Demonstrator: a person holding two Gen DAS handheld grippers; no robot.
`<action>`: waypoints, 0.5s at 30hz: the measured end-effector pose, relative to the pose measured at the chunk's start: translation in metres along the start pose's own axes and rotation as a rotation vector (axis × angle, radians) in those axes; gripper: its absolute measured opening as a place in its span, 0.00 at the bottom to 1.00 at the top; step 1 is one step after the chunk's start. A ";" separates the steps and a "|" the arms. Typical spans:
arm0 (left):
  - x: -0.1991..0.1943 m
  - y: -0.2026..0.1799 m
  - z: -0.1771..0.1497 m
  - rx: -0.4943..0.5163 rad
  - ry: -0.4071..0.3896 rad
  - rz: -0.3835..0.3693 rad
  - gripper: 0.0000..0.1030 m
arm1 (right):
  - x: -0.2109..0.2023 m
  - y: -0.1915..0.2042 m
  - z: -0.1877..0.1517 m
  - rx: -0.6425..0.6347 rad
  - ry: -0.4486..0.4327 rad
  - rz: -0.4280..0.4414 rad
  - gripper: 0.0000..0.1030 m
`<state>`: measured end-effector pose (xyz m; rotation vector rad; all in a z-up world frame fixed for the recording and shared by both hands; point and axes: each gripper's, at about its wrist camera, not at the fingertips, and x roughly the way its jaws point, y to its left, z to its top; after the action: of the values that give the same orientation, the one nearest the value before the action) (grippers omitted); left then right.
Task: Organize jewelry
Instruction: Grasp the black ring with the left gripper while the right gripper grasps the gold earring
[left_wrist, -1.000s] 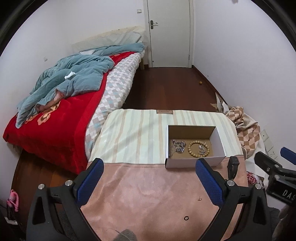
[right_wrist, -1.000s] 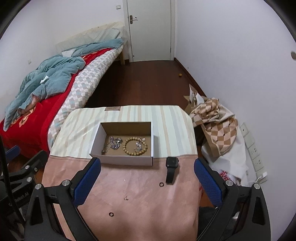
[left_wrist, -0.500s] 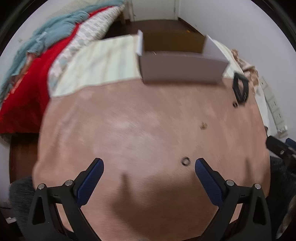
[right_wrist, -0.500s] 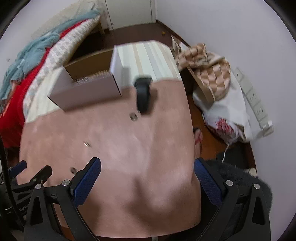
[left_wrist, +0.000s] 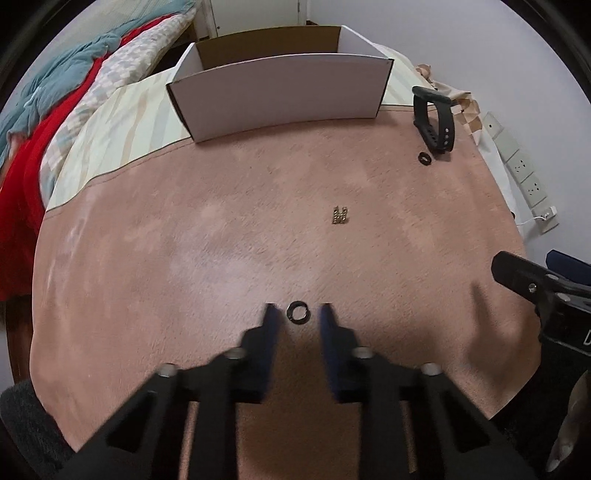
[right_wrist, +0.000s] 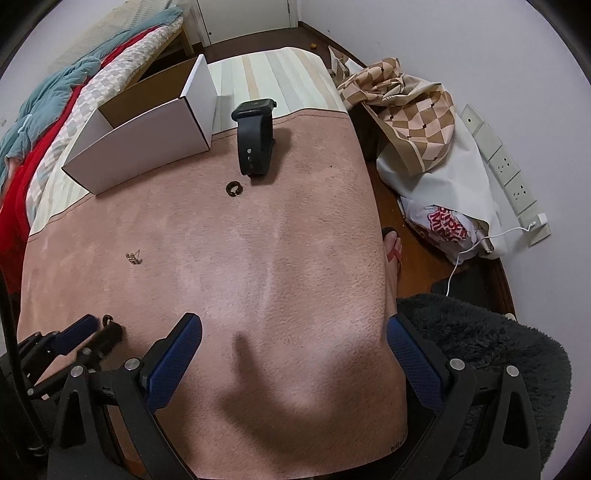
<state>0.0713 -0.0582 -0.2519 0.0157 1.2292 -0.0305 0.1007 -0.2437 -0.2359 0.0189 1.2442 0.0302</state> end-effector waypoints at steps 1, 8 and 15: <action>0.001 0.000 0.002 -0.001 0.000 -0.003 0.09 | 0.000 0.000 0.001 0.001 0.000 0.001 0.98; -0.002 0.013 0.002 -0.023 -0.014 -0.009 0.09 | -0.006 0.004 0.003 -0.003 -0.016 0.012 0.97; -0.015 0.055 0.017 -0.096 -0.068 0.063 0.09 | -0.007 0.018 0.011 -0.005 -0.019 0.129 0.94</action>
<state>0.0836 -0.0033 -0.2323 -0.0298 1.1604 0.0816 0.1086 -0.2257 -0.2249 0.0943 1.2228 0.1447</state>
